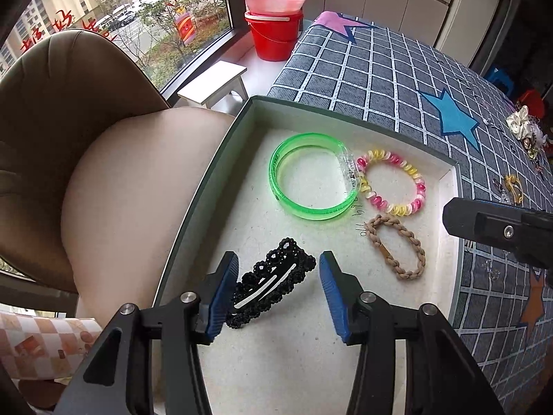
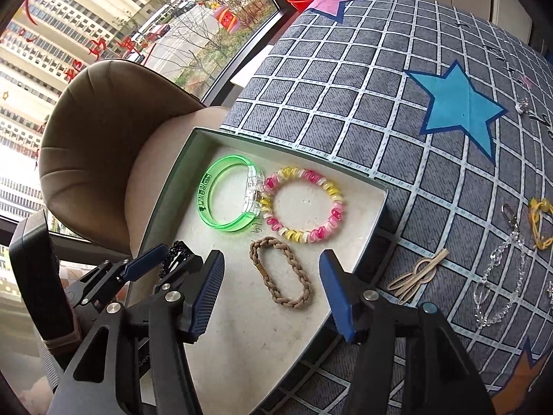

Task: Organize jewelry
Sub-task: 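Carry the hair clip and braided bracelet into the tray and open both tools, then move both tools back over the remaining jewelry on the table, then grasp the clear crystal bead chain with the left tool while the right tool grasps the black claw clip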

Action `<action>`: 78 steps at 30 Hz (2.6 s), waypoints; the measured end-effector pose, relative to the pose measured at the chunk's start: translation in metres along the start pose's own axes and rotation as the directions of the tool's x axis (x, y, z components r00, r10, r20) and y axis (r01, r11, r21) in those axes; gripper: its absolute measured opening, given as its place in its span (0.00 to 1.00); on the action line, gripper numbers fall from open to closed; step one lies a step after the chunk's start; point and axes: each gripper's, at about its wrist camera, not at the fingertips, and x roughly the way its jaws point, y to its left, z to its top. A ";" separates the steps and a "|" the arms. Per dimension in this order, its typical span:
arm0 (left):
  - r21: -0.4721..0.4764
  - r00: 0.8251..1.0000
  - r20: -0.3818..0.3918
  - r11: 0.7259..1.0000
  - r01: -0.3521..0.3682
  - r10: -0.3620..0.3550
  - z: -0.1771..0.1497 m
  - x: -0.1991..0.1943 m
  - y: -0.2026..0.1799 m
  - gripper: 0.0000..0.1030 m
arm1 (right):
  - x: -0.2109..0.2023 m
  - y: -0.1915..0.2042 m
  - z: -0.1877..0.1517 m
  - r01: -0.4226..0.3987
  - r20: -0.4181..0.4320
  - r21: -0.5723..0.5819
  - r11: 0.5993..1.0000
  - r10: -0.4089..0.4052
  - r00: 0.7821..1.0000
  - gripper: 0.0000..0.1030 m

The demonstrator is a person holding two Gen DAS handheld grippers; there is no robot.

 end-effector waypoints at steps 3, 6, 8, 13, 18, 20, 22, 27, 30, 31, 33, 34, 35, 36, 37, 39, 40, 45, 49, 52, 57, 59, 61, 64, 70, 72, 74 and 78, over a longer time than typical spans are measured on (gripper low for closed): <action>-0.001 0.998 0.063 1.000 -0.006 0.006 -0.004 -0.016 0.000 1.00 | -0.016 -0.009 -0.009 0.005 0.021 0.023 1.000 -0.005 1.000 0.62; 0.021 0.999 0.052 1.000 0.001 -0.003 -0.004 -0.020 -0.004 1.00 | -0.031 -0.014 -0.021 0.012 0.033 0.047 0.999 -0.013 0.999 0.68; 0.036 0.999 0.045 0.999 -0.003 0.001 -0.006 -0.022 -0.007 1.00 | -0.040 -0.018 -0.028 0.021 0.046 0.065 0.998 -0.024 0.999 0.74; 0.085 1.000 0.027 0.996 0.004 -0.007 -0.011 -0.033 -0.025 1.00 | -0.060 -0.045 -0.051 0.051 0.079 0.167 0.985 -0.064 0.995 0.82; 0.173 0.997 0.002 0.982 0.070 -0.071 -0.015 -0.044 -0.061 1.00 | -0.082 -0.077 -0.080 0.101 0.081 0.269 0.958 -0.127 0.989 0.84; 0.229 0.996 0.008 0.969 0.090 -0.094 -0.016 -0.049 -0.081 1.00 | -0.090 -0.089 -0.092 0.130 0.063 0.299 0.945 -0.155 0.986 0.84; 0.271 0.994 0.017 0.958 0.097 -0.106 -0.016 -0.051 -0.102 1.00 | -0.097 -0.104 -0.103 0.163 0.027 0.329 0.930 -0.182 0.983 0.84; 0.332 0.990 -0.021 0.933 0.137 -0.138 -0.009 -0.041 -0.146 1.00 | -0.116 -0.148 -0.136 0.236 -0.001 0.446 0.863 -0.264 0.965 0.84; 0.350 0.989 -0.047 0.925 0.147 -0.140 -0.003 -0.034 -0.169 1.00 | -0.123 -0.172 -0.145 0.256 -0.008 0.491 0.833 -0.289 0.957 0.84; 0.352 0.989 -0.047 0.924 0.149 -0.141 0.000 -0.033 -0.175 1.00 | -0.125 -0.179 -0.146 0.263 -0.010 0.497 0.827 -0.298 0.955 0.84; 0.361 0.989 -0.050 0.920 0.151 -0.143 0.006 -0.030 -0.189 1.00 | -0.129 -0.192 -0.142 0.270 -0.009 0.507 0.819 -0.309 0.951 0.84; 0.369 0.989 -0.052 0.917 0.150 -0.141 0.010 -0.027 -0.196 1.00 | -0.131 -0.198 -0.139 0.271 -0.004 0.511 0.816 -0.313 0.950 0.84; 0.377 0.989 -0.053 0.914 0.147 -0.138 0.013 -0.024 -0.203 1.00 | -0.133 -0.204 -0.136 0.271 0.000 0.514 0.814 -0.316 0.949 0.84; 0.383 0.990 -0.054 0.913 0.144 -0.134 0.016 -0.021 -0.210 1.00 | -0.134 -0.208 -0.131 0.271 0.004 0.514 0.814 -0.319 0.948 0.84; 0.384 0.989 -0.057 0.912 0.146 -0.134 0.019 -0.018 -0.216 1.00 | -0.135 -0.213 -0.126 0.270 0.010 0.510 0.817 -0.319 0.948 0.84; 0.380 0.987 -0.074 0.911 0.157 -0.139 0.025 -0.010 -0.228 1.00 | -0.136 -0.221 -0.115 0.269 0.017 0.496 0.826 -0.319 0.948 0.84; 0.376 0.986 -0.080 0.912 0.163 -0.143 0.027 -0.007 -0.234 1.00 | -0.136 -0.224 -0.109 0.270 0.017 0.487 0.831 -0.318 0.948 0.84; 0.377 0.984 -0.097 0.910 0.173 -0.147 0.033 0.009 -0.258 1.00 | -0.127 -0.239 -0.080 0.259 0.024 0.436 0.862 -0.299 0.954 0.84; 0.375 0.984 -0.115 0.911 0.170 -0.137 0.035 0.023 -0.271 1.00 | -0.116 -0.250 -0.061 0.241 0.019 0.403 0.883 -0.271 0.962 0.84; 0.366 0.983 -0.125 0.915 0.171 -0.134 0.037 0.032 -0.277 1.00 | -0.107 -0.255 -0.050 0.229 0.016 0.376 0.898 -0.254 0.967 0.82; 0.373 0.984 -0.136 0.914 0.160 -0.117 0.037 0.045 -0.287 1.00 | -0.092 -0.259 -0.037 0.227 -0.008 0.328 0.917 -0.237 0.971 0.71; 0.376 0.983 -0.144 0.913 0.157 -0.110 0.036 0.050 -0.290 1.00 | -0.087 -0.259 -0.034 0.229 -0.017 0.312 0.922 -0.236 0.972 0.67; 0.374 0.983 -0.151 0.914 0.155 -0.105 0.035 0.053 -0.293 1.00 | -0.082 -0.258 -0.031 0.229 -0.023 0.297 0.927 -0.233 0.972 0.65; 0.362 0.980 -0.160 0.917 0.166 -0.115 0.035 0.056 -0.294 1.00 | -0.077 -0.250 -0.024 0.256 -0.020 0.251 0.934 -0.260 0.966 0.61; 0.392 0.980 -0.152 0.902 0.182 -0.132 0.028 0.051 -0.297 0.86 | -0.070 -0.239 -0.018 0.327 -0.030 0.198 0.924 -0.327 0.944 0.41; 0.410 0.979 -0.151 0.892 0.189 -0.138 0.026 0.047 -0.301 0.78 | -0.068 -0.237 -0.017 0.338 -0.032 0.186 0.923 -0.338 0.940 0.39; 0.422 0.979 -0.143 0.886 0.193 -0.146 0.026 0.043 -0.307 0.59 | -0.065 -0.233 -0.017 0.350 -0.032 0.174 0.920 -0.350 0.936 0.39; 0.430 0.978 -0.139 0.880 0.203 -0.158 0.027 0.039 -0.310 0.22 | -0.070 -0.236 -0.024 0.344 -0.020 0.193 0.919 -0.347 0.938 0.39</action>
